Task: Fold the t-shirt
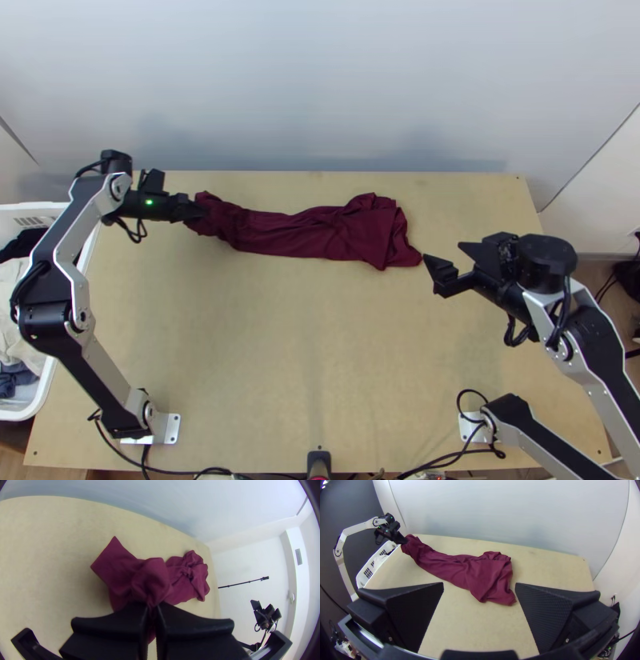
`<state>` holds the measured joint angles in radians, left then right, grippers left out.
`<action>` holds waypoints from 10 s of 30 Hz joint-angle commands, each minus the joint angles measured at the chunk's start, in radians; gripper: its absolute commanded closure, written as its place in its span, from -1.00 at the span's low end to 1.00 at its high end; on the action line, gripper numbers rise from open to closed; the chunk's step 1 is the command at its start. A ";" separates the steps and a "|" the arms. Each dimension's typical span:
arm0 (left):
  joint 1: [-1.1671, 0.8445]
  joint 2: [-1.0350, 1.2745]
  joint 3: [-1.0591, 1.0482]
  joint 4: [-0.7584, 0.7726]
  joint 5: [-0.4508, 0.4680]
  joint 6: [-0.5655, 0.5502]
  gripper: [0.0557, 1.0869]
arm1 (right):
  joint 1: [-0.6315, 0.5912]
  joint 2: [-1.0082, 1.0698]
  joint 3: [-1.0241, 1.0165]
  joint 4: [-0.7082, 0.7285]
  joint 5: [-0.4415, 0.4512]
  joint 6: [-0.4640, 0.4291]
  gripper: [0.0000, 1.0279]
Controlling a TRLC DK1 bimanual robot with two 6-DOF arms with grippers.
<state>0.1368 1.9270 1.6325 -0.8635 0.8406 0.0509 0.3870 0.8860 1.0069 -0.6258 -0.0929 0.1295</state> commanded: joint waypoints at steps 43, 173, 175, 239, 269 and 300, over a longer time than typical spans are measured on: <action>-0.445 0.167 0.414 -0.052 -0.109 -0.230 0.93 | -0.105 -0.226 -0.171 -0.031 -0.014 0.030 -0.93; -0.042 -0.755 -0.249 0.158 -0.238 -0.187 -0.92 | -0.048 0.966 0.153 0.500 -0.168 0.326 -0.93; -0.040 -0.754 -0.253 0.161 -0.238 -0.181 -0.92 | -0.020 1.007 0.194 0.459 -0.137 0.323 -0.93; 0.093 -0.944 -0.490 0.147 -0.216 -0.085 -0.92 | -0.695 1.321 0.776 0.561 0.102 -0.473 0.94; 0.089 -1.094 -0.582 0.112 -0.215 -0.109 -0.92 | -0.663 0.488 0.047 0.215 -0.154 -0.169 -0.87; 0.158 -1.267 -0.665 -0.025 -0.216 0.006 -0.92 | -0.339 1.064 0.354 0.390 0.087 -0.059 0.94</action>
<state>0.2802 0.6724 0.9710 -0.8684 0.6247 0.0349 0.0326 1.8160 1.2793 -0.2504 -0.0704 0.0677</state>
